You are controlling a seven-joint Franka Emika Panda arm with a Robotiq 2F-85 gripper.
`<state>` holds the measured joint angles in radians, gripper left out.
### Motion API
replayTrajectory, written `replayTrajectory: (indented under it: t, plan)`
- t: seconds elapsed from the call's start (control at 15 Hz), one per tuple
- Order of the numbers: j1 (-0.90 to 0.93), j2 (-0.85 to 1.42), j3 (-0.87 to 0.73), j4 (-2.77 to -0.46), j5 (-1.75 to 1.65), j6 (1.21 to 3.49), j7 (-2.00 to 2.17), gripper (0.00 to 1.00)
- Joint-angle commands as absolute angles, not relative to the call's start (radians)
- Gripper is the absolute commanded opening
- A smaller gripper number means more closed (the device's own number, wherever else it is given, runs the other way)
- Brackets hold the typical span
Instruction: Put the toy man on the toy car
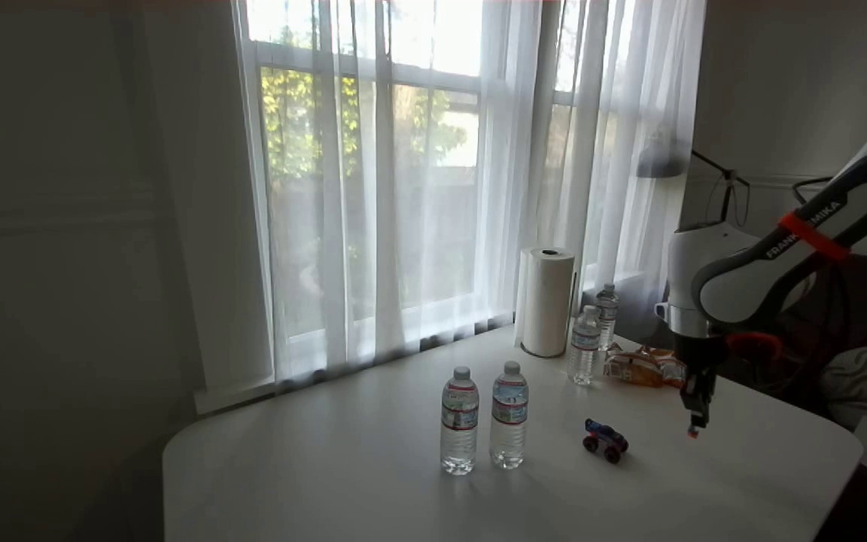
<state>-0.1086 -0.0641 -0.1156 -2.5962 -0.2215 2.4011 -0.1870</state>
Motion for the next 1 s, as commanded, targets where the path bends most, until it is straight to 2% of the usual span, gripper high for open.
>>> replayTrajectory:
  t: [0.0, 0.93]
  plan:
    - [-0.081, -0.079, -0.084, -2.526, -0.219, 2.309, -0.199, 0.03]
    - [-0.016, 0.045, -0.017, -2.427, -0.140, 2.334, -0.203, 0.03]
